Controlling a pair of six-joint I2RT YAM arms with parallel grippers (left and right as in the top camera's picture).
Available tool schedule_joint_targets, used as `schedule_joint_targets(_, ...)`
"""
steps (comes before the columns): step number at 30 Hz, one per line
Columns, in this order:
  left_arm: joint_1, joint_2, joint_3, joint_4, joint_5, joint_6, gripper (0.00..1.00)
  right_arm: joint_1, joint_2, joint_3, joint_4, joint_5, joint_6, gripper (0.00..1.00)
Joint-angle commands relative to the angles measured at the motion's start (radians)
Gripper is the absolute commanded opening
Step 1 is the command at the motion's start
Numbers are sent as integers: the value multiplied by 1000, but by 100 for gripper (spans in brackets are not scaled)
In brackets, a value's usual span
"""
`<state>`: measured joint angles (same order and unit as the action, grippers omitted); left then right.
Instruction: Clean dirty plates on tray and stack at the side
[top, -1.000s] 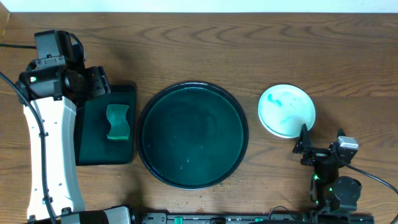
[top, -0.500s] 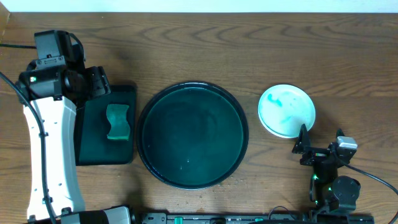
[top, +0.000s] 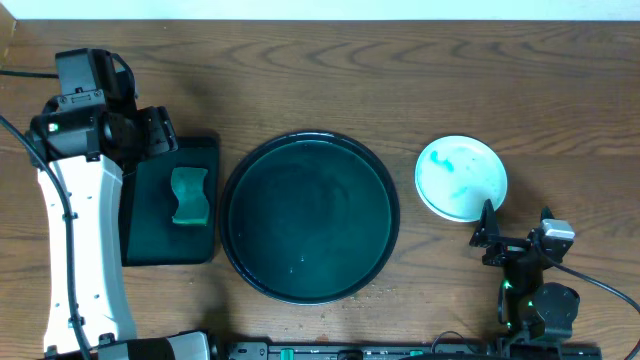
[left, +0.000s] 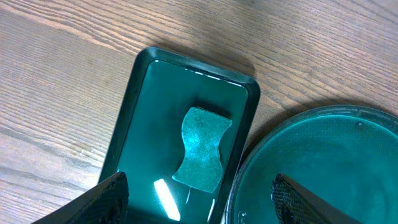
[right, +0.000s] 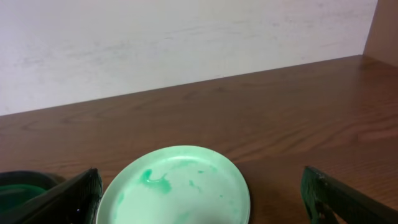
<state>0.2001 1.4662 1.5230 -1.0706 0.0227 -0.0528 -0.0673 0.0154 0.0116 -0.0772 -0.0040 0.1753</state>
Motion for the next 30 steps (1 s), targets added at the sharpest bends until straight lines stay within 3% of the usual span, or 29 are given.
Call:
schedule_joint_targets(1, 0, 4, 3, -2, -9, -12, 74, -4, -9, -6, 3, -4, 11, 99)
schedule_joint_targets(11, -25, -65, -3, -1, -11, -11, 74, -4, -9, -6, 3, -4, 11, 99)
schedule_joint_targets(12, -33, -91, -8, 3, -44, 3, 86, -4, -9, -6, 3, -4, 11, 99)
schedule_joint_targets(16, -48, -230, -46, 34, -122, 18, 86, -4, -9, -6, 3, -5, 11, 99)
schedule_joint_targets(26, -53, -732, -617, 681, -113, 18, 86, -4, -8, -6, 3, -4, 11, 99)
schedule_joint_targets(30, -84, -881, -849, 844, -114, 78, 86, -4, -8, -6, 3, -4, 11, 99)
